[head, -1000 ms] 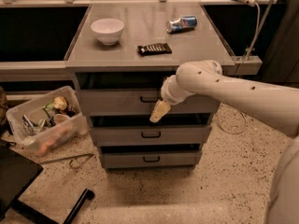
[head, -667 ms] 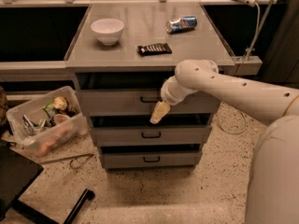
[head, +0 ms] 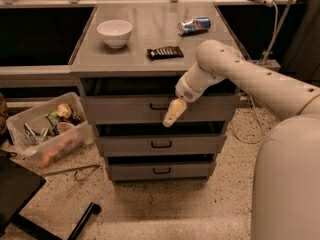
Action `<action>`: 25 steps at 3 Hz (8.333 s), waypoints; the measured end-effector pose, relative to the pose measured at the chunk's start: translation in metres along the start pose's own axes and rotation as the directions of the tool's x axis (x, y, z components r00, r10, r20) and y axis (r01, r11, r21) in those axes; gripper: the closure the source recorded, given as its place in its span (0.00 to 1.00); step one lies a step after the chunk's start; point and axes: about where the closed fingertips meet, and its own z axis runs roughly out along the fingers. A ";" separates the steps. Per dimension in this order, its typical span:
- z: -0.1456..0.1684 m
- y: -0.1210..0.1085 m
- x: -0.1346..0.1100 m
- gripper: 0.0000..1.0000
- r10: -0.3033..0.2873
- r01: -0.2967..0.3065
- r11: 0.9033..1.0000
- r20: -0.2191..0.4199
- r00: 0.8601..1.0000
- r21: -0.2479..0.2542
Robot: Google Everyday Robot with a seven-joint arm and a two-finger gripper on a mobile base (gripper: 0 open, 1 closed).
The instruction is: Open top drawer
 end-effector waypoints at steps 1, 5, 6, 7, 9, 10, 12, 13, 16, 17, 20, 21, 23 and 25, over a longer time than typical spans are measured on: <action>-0.043 0.028 -0.001 0.00 0.054 -0.060 0.993 -0.062 0.997 -0.097; -0.026 0.038 0.003 0.00 0.057 -0.062 0.997 -0.087 0.995 -0.050; -0.009 0.033 0.002 0.00 0.044 -0.046 0.999 -0.097 0.994 -0.015; 0.001 0.037 0.013 0.00 0.047 -0.052 0.998 -0.128 0.991 -0.032; -0.006 0.034 0.017 0.00 0.071 -0.082 0.994 -0.136 0.988 -0.076; -0.006 0.034 0.017 0.00 0.071 -0.082 0.994 -0.136 0.988 -0.076; -0.007 0.040 0.017 0.00 0.072 -0.083 0.994 -0.140 0.987 -0.072; -0.005 0.040 0.019 0.00 0.069 -0.079 0.994 -0.134 0.989 -0.069; -0.013 0.053 0.024 0.00 0.085 -0.096 0.992 -0.137 0.987 -0.077; -0.012 0.055 0.025 0.00 0.082 -0.094 0.992 -0.138 0.987 -0.082; -0.028 0.087 0.033 0.00 0.118 -0.133 0.986 -0.139 0.983 -0.102; -0.020 0.088 0.035 0.00 0.112 -0.129 0.984 -0.136 0.984 -0.120; -0.025 0.113 0.039 0.00 0.110 -0.137 0.973 -0.148 0.983 -0.186; -0.052 0.167 0.054 0.00 0.172 -0.207 0.944 -0.153 0.973 -0.257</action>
Offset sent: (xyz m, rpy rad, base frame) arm -0.0302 -0.0100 0.0310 -0.0208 0.1089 -0.0009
